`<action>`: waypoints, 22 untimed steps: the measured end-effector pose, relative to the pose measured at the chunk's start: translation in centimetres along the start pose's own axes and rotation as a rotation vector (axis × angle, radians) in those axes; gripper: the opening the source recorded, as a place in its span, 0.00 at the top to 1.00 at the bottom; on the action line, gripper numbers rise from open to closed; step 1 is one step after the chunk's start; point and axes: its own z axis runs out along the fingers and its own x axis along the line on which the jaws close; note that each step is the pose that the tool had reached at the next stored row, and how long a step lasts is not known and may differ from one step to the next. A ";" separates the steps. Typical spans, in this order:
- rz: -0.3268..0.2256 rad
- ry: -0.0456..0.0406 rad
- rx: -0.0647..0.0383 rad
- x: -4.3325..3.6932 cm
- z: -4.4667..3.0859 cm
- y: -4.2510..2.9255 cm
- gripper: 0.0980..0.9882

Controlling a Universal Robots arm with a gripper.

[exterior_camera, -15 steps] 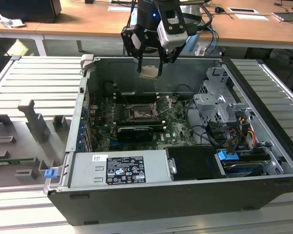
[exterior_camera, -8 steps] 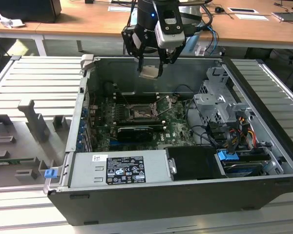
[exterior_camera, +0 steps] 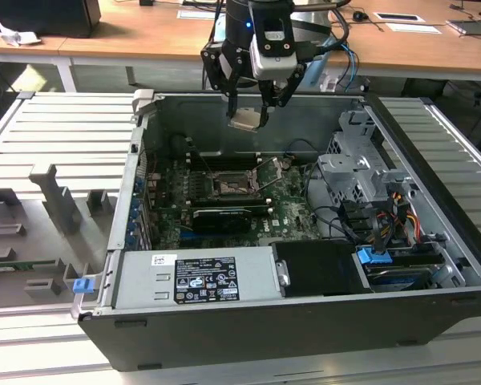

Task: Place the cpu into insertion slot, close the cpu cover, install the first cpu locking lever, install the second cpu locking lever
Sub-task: 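Place the cpu into insertion slot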

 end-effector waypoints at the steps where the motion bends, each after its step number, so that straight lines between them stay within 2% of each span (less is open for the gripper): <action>1: 0.007 -0.0006 0.000 0.00 0.01 0.00 0.52; 22: 0.191 -0.0169 -0.004 0.00 0.16 -0.02 0.52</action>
